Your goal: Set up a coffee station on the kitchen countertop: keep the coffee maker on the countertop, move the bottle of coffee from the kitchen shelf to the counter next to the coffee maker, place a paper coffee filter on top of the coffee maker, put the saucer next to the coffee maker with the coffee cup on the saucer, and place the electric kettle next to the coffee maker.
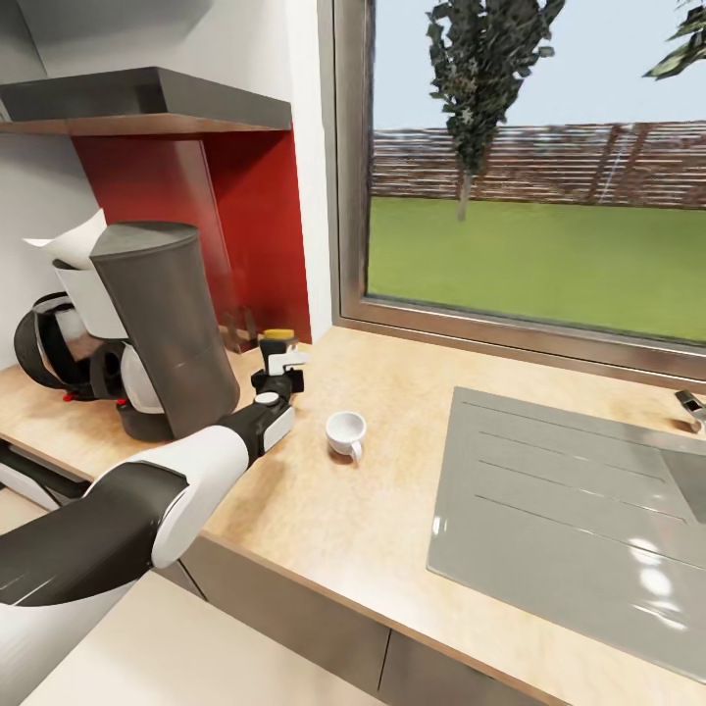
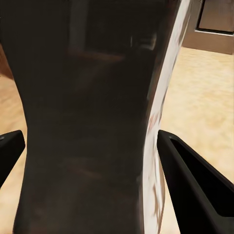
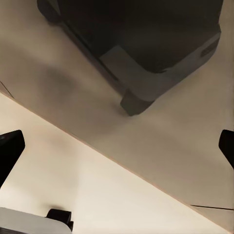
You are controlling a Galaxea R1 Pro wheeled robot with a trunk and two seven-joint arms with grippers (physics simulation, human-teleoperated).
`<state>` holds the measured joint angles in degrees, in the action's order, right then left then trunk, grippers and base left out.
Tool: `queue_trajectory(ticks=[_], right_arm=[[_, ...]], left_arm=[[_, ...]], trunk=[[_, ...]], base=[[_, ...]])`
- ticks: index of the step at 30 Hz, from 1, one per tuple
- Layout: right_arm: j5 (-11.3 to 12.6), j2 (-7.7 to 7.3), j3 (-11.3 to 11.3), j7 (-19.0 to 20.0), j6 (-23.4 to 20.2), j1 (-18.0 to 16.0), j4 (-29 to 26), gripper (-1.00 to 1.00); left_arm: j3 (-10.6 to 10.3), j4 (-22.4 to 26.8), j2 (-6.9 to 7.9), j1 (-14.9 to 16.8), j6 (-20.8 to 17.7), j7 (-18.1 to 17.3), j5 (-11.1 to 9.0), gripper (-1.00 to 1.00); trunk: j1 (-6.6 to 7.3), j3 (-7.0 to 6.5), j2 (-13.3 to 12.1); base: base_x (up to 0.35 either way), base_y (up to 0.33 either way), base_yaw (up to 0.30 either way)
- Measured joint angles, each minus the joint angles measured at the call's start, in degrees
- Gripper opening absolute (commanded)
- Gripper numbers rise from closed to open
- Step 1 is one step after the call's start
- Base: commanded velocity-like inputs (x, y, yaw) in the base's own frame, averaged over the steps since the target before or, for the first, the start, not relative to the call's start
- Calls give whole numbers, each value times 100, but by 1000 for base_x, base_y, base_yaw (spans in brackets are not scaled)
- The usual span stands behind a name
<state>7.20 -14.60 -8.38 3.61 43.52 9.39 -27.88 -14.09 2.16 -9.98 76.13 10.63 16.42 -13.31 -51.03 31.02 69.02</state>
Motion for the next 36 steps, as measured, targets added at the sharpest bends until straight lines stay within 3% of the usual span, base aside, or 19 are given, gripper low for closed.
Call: queue_trajectory(ticks=[7, 36], right_arm=[[0, -2, 0, 0, 0, 0, 0, 100], [0, -2, 0, 0, 0, 0, 0, 100]], left_arm=[[153, -7, 0, -6, 145, -1, -57, -100], [100, 142, 0, -6, 271, 5, -62, -100]], trunk=[[-1, 2, -1], [-1, 2, -1]], base=[[0, 0, 0], [0, 0, 0]])
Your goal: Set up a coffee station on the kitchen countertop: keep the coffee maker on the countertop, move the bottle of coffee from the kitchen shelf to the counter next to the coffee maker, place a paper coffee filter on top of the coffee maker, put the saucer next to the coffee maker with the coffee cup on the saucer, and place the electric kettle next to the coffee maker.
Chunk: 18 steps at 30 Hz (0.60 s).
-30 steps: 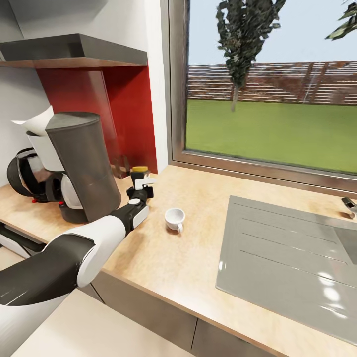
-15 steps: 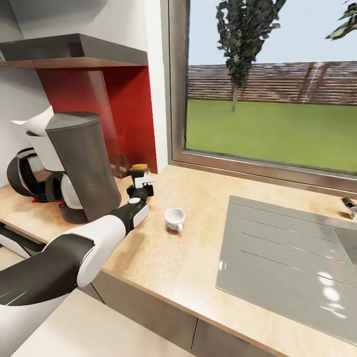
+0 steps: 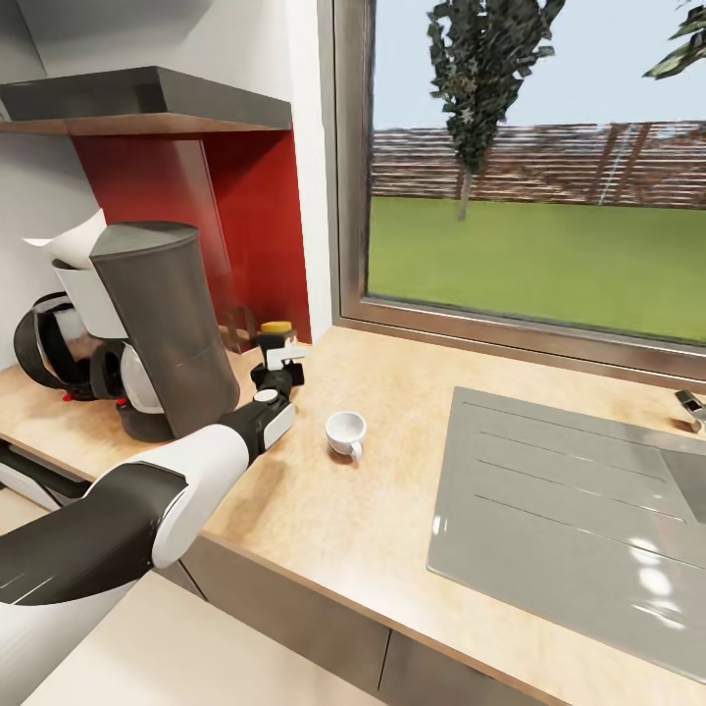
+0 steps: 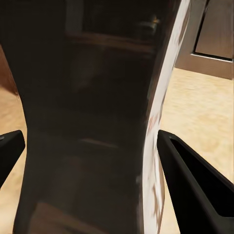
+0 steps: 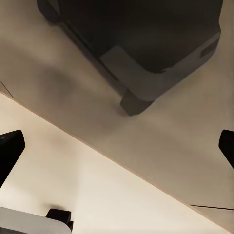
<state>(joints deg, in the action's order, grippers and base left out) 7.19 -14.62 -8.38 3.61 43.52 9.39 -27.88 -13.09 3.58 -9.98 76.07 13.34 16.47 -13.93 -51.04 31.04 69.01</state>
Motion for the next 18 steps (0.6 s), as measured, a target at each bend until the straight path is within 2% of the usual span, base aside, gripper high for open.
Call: queue_trajectory(ticks=[6, 18], right_arm=[[0, 1, 0, 0, 0, 0, 0, 100], [0, 0, 0, 0, 0, 0, 0, 100]], left_arm=[[12, 204, -1, 0, 9, -3, 0, -100], [25, 236, -1, -1, 9, -3, 2, -100]], trunk=[[0, 0, 0], [0, 32, 0]], base=[[0, 0, 0], [0, 0, 0]])
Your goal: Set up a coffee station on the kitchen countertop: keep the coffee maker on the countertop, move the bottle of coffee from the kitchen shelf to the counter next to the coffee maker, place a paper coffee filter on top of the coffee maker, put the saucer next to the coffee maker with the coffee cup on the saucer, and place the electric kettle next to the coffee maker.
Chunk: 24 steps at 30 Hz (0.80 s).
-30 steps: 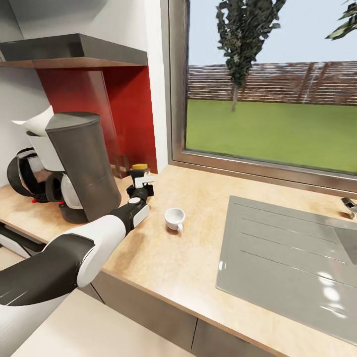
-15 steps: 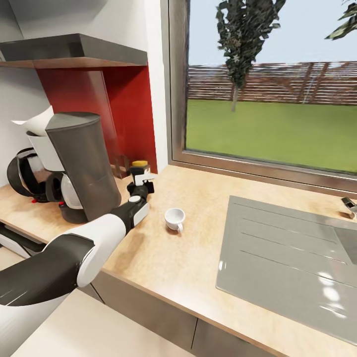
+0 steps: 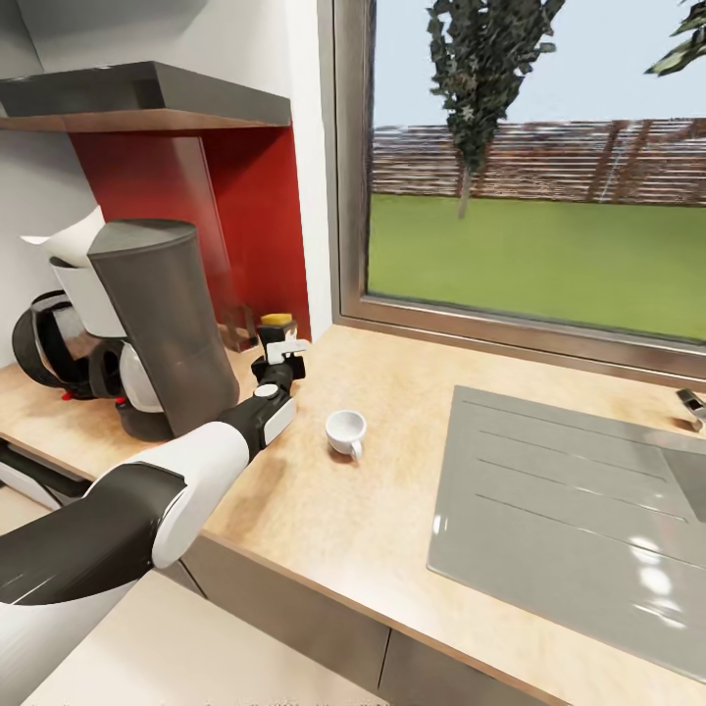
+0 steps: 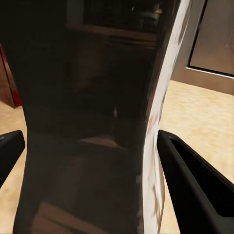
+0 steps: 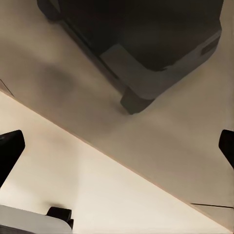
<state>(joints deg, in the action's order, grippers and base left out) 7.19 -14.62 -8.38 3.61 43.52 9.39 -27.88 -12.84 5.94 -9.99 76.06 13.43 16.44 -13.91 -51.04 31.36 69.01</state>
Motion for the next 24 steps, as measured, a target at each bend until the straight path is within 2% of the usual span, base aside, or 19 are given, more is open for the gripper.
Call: queue_trajectory(ticks=[13, 16, 22, 24], right_arm=[[0, 0, 3, 0, 0, 0, 0, 100], [0, 0, 1, 0, 0, 0, 0, 100], [0, 0, 1, 0, 0, 0, 0, 100], [0, 0, 0, 0, 0, 0, 0, 100]], left_arm=[[-40, 7, 0, 0, 26, 1, 4, -100], [-111, 107, 0, 1, 33, 4, 11, -100], [-114, 197, 0, 0, 35, 11, 4, -100], [-103, 200, 0, 0, 41, 287, 5, -100]], trunk=[[0, 56, 0], [-65, 110, 119], [-176, 201, 321], [-176, 201, 321]], base=[[0, 0, 0], [0, 0, 0], [0, 0, 0], [0, 0, 0]])
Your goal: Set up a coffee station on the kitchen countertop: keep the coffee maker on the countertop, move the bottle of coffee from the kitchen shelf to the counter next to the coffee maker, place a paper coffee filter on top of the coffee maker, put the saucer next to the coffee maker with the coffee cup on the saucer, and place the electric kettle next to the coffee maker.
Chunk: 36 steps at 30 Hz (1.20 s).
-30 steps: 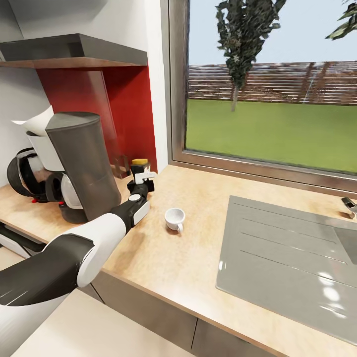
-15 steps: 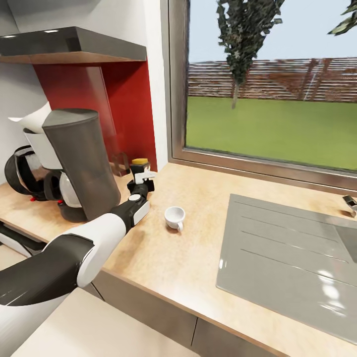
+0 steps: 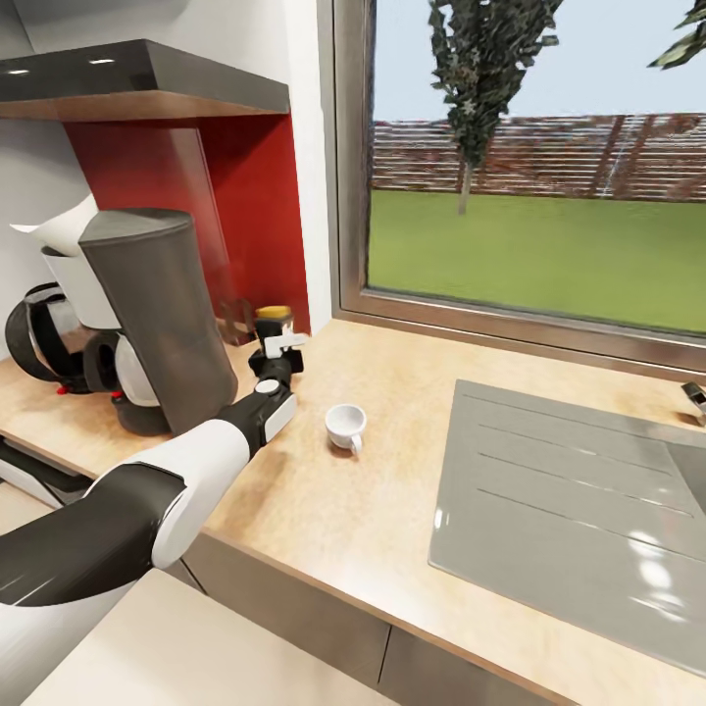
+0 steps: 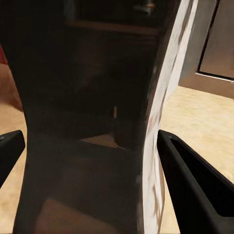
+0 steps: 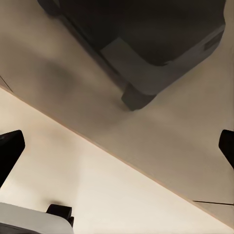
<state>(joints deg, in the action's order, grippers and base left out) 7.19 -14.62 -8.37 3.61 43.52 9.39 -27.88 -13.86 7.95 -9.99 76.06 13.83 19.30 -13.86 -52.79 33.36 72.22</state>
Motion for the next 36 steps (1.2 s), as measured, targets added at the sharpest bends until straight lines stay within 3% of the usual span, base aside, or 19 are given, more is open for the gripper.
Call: queue_trajectory(ticks=[2, 5, 15, 36], right_arm=[[0, 0, 0, 0, 0, 0, 0, 100], [0, 2, 0, 0, 0, 0, 0, 100], [0, 0, 1, 0, 0, 0, 0, 100], [0, 0, 7, 8, 15, 0, 0, 100]], left_arm=[[-48, 5, 0, 0, 5, 264, 26, -100], [-93, 11, -1, -1, 1, 371, 38, -100], [-107, 123, -1, -1, 0, 401, 42, -100], [-102, 126, -1, 0, 1, 399, 46, -100]], trunk=[[-21, 17, 39], [-87, 71, 159], [-307, 251, 560], [-395, 323, 722]], base=[[0, 0, 0], [0, 0, 0], [0, 0, 0], [0, 0, 0]])
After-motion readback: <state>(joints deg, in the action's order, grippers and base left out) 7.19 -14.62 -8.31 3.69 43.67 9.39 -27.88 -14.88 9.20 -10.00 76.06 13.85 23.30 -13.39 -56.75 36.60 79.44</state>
